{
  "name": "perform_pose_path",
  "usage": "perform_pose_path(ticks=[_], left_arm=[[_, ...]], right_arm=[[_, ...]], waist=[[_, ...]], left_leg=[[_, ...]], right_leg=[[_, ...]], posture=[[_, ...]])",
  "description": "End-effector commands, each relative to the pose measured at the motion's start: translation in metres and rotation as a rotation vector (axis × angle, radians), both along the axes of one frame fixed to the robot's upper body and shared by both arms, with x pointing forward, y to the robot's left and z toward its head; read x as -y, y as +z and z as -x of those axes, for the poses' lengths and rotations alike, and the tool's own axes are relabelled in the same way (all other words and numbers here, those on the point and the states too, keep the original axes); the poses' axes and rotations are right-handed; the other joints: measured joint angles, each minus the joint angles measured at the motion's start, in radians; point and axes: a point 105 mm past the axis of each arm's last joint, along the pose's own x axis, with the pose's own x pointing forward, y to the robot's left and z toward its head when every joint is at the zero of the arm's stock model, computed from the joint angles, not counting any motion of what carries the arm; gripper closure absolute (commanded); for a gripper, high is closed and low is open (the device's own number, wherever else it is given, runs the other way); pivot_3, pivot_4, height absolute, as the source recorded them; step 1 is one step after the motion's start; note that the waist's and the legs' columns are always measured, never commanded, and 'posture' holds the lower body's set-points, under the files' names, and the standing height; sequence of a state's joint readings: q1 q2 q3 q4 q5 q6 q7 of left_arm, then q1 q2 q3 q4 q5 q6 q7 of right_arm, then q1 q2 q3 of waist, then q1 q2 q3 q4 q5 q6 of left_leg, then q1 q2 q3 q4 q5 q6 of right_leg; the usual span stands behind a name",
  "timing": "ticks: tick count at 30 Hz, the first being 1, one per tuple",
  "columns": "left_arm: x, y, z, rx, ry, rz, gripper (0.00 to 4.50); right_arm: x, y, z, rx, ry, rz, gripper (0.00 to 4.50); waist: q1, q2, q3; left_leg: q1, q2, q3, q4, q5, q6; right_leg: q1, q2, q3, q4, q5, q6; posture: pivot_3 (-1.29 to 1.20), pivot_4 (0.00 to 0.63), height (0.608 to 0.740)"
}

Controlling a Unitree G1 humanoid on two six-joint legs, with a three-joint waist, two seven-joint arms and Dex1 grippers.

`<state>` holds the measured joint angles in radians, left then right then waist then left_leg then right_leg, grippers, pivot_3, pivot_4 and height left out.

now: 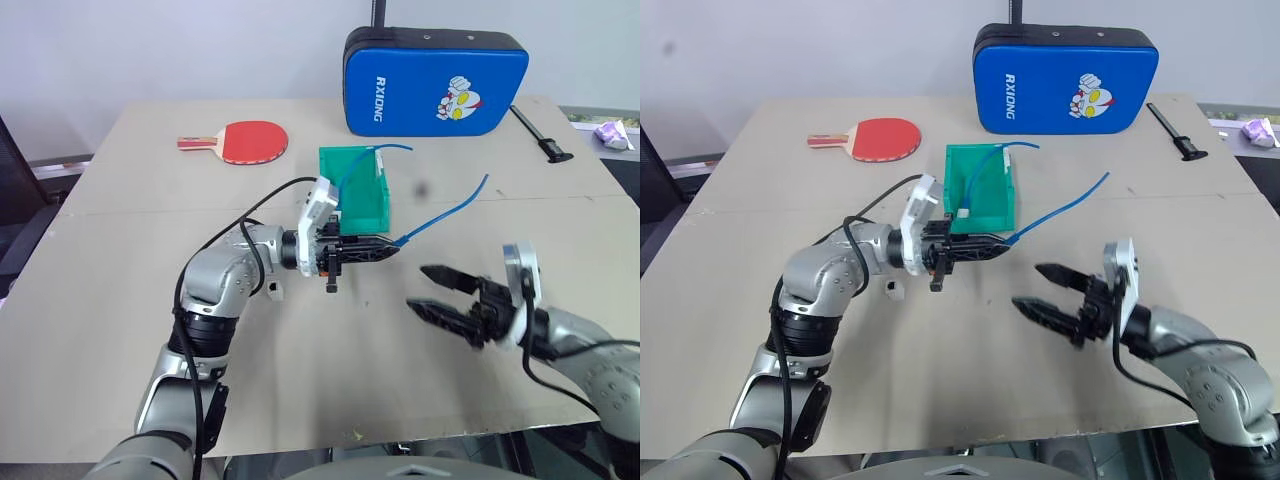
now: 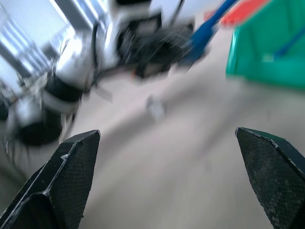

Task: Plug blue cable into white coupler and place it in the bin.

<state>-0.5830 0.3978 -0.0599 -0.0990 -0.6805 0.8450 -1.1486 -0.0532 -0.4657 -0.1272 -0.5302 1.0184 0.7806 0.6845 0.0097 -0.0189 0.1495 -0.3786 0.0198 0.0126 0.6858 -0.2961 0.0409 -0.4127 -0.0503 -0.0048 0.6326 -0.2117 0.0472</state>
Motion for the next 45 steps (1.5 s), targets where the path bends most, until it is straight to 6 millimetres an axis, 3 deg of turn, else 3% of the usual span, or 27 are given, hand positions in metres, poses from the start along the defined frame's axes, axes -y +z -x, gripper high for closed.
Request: perform_pose_path(ticks=[1,8,11,17,19,28,34,37,42,45], left_arm=[[0.0,0.016,0.009,-0.009,-0.037,0.061,4.46],[0.001,0.018,0.009,-0.037,-0.038,0.084,4.46],[0.002,0.018,0.009,-0.038,-0.033,0.087,4.5],[0.004,0.018,0.008,-0.036,-0.034,0.094,4.5],[0.004,0.018,0.009,-0.036,-0.036,0.093,4.5],[0.005,0.018,0.006,-0.008,-0.014,0.095,4.5],[-0.001,0.026,0.013,0.023,-0.041,0.139,1.69],[-0.009,0.032,0.022,0.032,-0.053,0.157,0.6],[-0.029,0.038,0.036,0.088,0.054,0.127,0.6],[-0.041,0.049,0.029,0.223,0.312,0.164,0.6]], right_arm=[[-0.008,0.024,-0.005,0.007,0.018,-0.128,0.0],[-0.017,0.05,-0.006,-0.005,0.07,-0.266,0.0],[-0.019,0.049,-0.005,-0.011,0.086,-0.243,0.83],[-0.022,0.045,-0.006,-0.022,0.085,-0.215,3.77],[-0.023,0.044,-0.007,-0.023,0.082,-0.209,4.44],[-0.024,0.043,-0.009,-0.031,0.072,-0.203,4.44],[-0.021,0.048,-0.013,-0.021,0.059,-0.21,4.5],[-0.014,0.047,-0.02,-0.006,0.011,-0.199,4.5],[-0.003,0.054,-0.031,0.032,-0.07,-0.228,4.5],[0.005,0.059,-0.036,0.071,-0.118,-0.252,4.5]], waist=[[0.001,0.0,0.0],[0.003,0.0,0.0],[0.004,0.0,0.0],[0.002,0.0,0.0],[0.002,0.0,0.0],[0.002,0.0,0.0],[0.002,0.0,0.0],[0.002,0.0,0.0],[-0.003,0.001,0.0],[-0.001,0.001,0.001]], left_leg=[[0.0,0.0,-0.001,0.0,0.0,0.0],[-0.002,-0.001,0.0,0.0,0.0,0.0],[-0.002,-0.001,0.0,0.0,0.0,0.0],[-0.002,-0.003,0.0,0.0,0.0,0.0],[-0.002,-0.003,0.0,-0.001,0.0,0.0],[-0.002,-0.003,0.0,-0.001,0.0,0.0],[-0.002,-0.002,0.0,-0.001,0.0,0.0],[-0.002,-0.002,0.0,-0.001,0.0,0.0],[-0.002,0.0,0.0,-0.002,0.0,0.0],[-0.002,0.0,0.0,-0.002,0.0,0.0]], right_leg=[[0.0,0.0,0.0,0.0,0.0,0.0],[0.0,-0.001,-0.001,-0.002,0.0,0.0],[0.0,-0.002,-0.001,-0.003,0.0,0.0],[0.0,-0.001,0.0,-0.003,0.0,0.0],[0.0,-0.001,-0.001,-0.002,0.0,0.0],[0.0,-0.001,0.0,-0.003,0.0,0.0],[0.0,-0.001,0.0,-0.003,0.0,0.0],[0.0,-0.001,0.0,-0.004,0.0,0.0],[-0.001,-0.002,0.0,-0.004,0.0,0.0],[-0.001,-0.002,0.0,-0.004,0.0,0.0]], posture=[[0.0,0.15,0.728],[0.0,0.15,0.728],[0.0,0.15,0.728],[0.0,0.15,0.728],[0.0,0.15,0.728],[0.0,0.15,0.728],[0.0,0.15,0.728],[0.0,0.15,0.728],[0.0,0.15,0.728],[0.0,0.15,0.728]])
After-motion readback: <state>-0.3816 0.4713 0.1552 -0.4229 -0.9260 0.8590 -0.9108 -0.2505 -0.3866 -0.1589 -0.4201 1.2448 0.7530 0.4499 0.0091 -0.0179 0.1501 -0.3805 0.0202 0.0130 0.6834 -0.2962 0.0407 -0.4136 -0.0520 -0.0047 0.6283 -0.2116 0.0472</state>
